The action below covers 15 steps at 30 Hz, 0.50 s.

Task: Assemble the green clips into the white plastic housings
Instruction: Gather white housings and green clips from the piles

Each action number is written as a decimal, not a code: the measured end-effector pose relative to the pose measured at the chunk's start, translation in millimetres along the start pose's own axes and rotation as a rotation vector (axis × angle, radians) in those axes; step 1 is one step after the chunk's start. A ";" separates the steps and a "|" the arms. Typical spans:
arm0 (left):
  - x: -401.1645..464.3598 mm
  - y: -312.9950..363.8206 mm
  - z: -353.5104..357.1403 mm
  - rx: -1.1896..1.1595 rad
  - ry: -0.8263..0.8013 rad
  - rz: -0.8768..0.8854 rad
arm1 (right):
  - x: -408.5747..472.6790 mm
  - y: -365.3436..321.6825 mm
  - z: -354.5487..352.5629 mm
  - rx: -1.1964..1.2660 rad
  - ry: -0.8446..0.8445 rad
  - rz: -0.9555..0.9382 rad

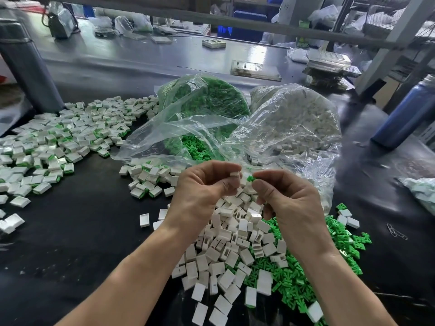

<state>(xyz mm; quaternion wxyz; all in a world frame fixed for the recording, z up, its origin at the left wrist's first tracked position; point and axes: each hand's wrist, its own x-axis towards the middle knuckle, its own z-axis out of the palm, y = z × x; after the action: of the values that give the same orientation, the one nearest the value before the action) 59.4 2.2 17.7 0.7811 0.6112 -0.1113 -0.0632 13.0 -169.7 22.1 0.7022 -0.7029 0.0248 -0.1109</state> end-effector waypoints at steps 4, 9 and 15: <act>0.1 0.3 3.4 -0.222 0.019 -0.085 | -0.6 -0.8 -0.2 0.004 0.008 0.001; -1.0 0.7 6.3 -0.206 0.011 -0.129 | -1.7 -0.6 1.1 0.003 0.020 -0.021; -1.7 0.8 6.5 -0.192 -0.007 -0.154 | -2.4 -1.2 0.3 -0.027 0.023 -0.029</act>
<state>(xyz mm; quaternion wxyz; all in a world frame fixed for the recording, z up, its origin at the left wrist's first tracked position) 56.0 -3.3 19.8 0.8285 0.5400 -0.0600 -0.1355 10.6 -168.9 23.0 0.6904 -0.7114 0.0240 -0.1288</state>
